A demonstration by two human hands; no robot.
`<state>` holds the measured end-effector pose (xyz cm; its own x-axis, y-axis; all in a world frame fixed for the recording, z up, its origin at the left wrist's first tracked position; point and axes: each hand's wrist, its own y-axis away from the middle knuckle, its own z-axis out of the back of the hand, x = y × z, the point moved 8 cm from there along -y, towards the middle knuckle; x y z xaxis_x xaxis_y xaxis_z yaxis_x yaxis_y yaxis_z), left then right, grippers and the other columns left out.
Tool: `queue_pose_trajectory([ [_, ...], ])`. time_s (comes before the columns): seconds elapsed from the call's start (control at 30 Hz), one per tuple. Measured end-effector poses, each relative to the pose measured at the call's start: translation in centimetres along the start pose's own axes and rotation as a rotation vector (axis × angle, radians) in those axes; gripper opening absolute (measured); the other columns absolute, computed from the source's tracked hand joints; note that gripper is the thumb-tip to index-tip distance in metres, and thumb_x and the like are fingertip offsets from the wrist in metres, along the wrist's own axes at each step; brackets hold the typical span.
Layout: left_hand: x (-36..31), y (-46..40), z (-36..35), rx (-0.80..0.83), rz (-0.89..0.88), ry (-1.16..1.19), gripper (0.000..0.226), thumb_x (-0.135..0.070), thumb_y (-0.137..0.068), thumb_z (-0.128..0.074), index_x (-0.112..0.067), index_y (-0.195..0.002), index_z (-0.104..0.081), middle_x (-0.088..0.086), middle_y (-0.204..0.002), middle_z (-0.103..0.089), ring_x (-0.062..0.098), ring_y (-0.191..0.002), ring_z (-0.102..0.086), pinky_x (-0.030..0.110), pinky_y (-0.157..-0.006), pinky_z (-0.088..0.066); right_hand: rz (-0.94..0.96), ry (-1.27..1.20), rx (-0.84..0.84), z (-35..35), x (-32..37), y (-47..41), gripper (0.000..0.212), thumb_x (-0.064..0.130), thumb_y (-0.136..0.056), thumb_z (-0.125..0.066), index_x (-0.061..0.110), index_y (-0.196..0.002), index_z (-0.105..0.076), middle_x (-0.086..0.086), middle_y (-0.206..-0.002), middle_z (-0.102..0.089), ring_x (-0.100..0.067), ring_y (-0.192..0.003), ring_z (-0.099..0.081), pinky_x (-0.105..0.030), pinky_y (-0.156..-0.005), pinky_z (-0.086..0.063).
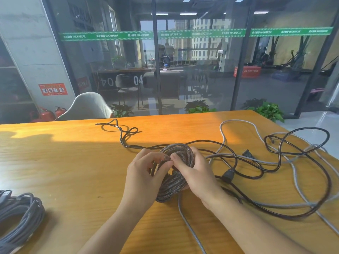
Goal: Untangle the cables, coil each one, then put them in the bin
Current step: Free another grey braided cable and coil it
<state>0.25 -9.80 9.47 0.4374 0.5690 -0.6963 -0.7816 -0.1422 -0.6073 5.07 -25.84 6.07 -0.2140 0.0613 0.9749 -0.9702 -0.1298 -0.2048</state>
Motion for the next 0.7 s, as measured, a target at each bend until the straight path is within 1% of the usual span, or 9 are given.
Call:
queue_pose_trajectory([
  [0.03,0.2,0.0,-0.1,0.008,0.017,0.023,0.007,-0.021,-0.09,-0.079,-0.028,-0.091,-0.076,-0.019,-0.094,-0.065,0.005,-0.082,-0.057,0.011,-0.071,-0.04,-0.044,0.008,0.03,-0.2,-0.2,0.1,0.014,0.055,-0.095,-0.068,0.049,-0.106,-0.061,0.009,-0.108,-0.073,-0.01,-0.089,-0.075,-0.048,-0.073,-0.065],
  [0.07,0.4,0.0,-0.1,0.012,0.035,0.043,0.009,-0.018,-0.092,-0.077,-0.027,-0.091,-0.075,-0.019,-0.094,-0.065,0.004,-0.083,-0.057,0.011,-0.072,-0.04,-0.08,0.038,0.058,-0.3,-0.4,0.2,0.024,0.058,-0.095,-0.064,0.049,-0.118,-0.059,0.008,-0.115,-0.07,-0.01,-0.087,-0.075,-0.044,-0.065,-0.066],
  [0.13,0.9,0.1,-0.1,0.014,0.07,0.064,0.01,-0.014,-0.093,-0.075,-0.024,-0.092,-0.076,-0.019,-0.093,-0.066,0.003,-0.082,-0.057,0.012,-0.072,-0.041,-0.109,0.152,0.08,-0.3,-0.8,0.0,0.059,0.064,-0.095,-0.058,0.035,-0.145,-0.05,0.005,-0.12,-0.067,-0.011,-0.085,-0.075,-0.039,-0.058,-0.064],
  [0.17,1.1,0.1,-0.1,0.01,0.083,0.066,0.011,-0.013,-0.093,-0.075,-0.024,-0.092,-0.076,-0.019,-0.092,-0.067,0.004,-0.081,-0.058,0.013,-0.072,-0.041,-0.096,0.205,0.083,-0.2,-0.8,-0.2,0.064,0.066,-0.095,-0.056,0.03,-0.148,-0.048,0.005,-0.118,-0.068,-0.011,-0.084,-0.075,-0.038,-0.057,-0.064],
  [0.27,1.4,0.0,0.3,-0.027,0.102,0.075,0.015,-0.013,-0.092,-0.076,-0.027,-0.091,-0.076,-0.016,-0.088,-0.069,0.01,-0.079,-0.06,0.016,-0.07,-0.043,-0.06,0.309,0.083,0.4,-0.6,-0.3,0.064,0.069,-0.094,-0.053,0.03,-0.145,-0.05,0.005,-0.117,-0.067,-0.014,-0.083,-0.074,-0.036,-0.054,-0.063],
  [0.4,1.4,-0.3,1.3,-0.096,0.113,0.114,0.018,-0.012,-0.091,-0.078,-0.03,-0.088,-0.076,-0.016,-0.085,-0.07,0.012,-0.078,-0.061,0.019,-0.071,-0.048,-0.036,0.323,0.103,0.4,0.0,-0.3,0.038,0.062,-0.099,-0.052,0.031,-0.121,-0.057,0.001,-0.1,-0.071,-0.017,-0.073,-0.076,-0.04,-0.054,-0.064],
  [0.5,1.5,-0.4,1.4,-0.077,0.12,0.126,0.015,-0.014,-0.091,-0.079,-0.029,-0.089,-0.077,-0.015,-0.085,-0.071,0.01,-0.076,-0.06,0.017,-0.071,-0.046,-0.06,0.306,0.115,0.4,0.2,-0.1,0.042,0.061,-0.099,-0.053,0.027,-0.124,-0.057,-0.002,-0.095,-0.074,-0.019,-0.068,-0.076,-0.041,-0.055,-0.064],
  [0.63,2.8,-0.7,1.4,-0.06,0.18,0.171,0.012,-0.022,-0.089,-0.082,-0.033,-0.09,-0.077,-0.009,-0.083,-0.071,0.007,-0.075,-0.06,0.018,-0.07,-0.047,-0.163,0.04,0.162,0.0,-0.4,0.1,0.036,0.053,-0.097,-0.065,0.026,-0.12,-0.064,0.004,-0.1,-0.078,-0.017,-0.081,-0.078,-0.047,-0.068,-0.066],
  [0.7,3.5,-0.9,1.6,-0.061,0.201,0.162,0.017,-0.029,-0.089,-0.08,-0.037,-0.102,-0.073,-0.008,-0.085,-0.07,0.01,-0.08,-0.063,0.025,-0.072,-0.05,-0.241,-0.132,0.163,-0.4,-0.5,0.4,0.037,0.048,-0.097,-0.068,0.019,-0.12,-0.065,0.003,-0.094,-0.078,-0.019,-0.081,-0.077,-0.045,-0.071,-0.066],
])
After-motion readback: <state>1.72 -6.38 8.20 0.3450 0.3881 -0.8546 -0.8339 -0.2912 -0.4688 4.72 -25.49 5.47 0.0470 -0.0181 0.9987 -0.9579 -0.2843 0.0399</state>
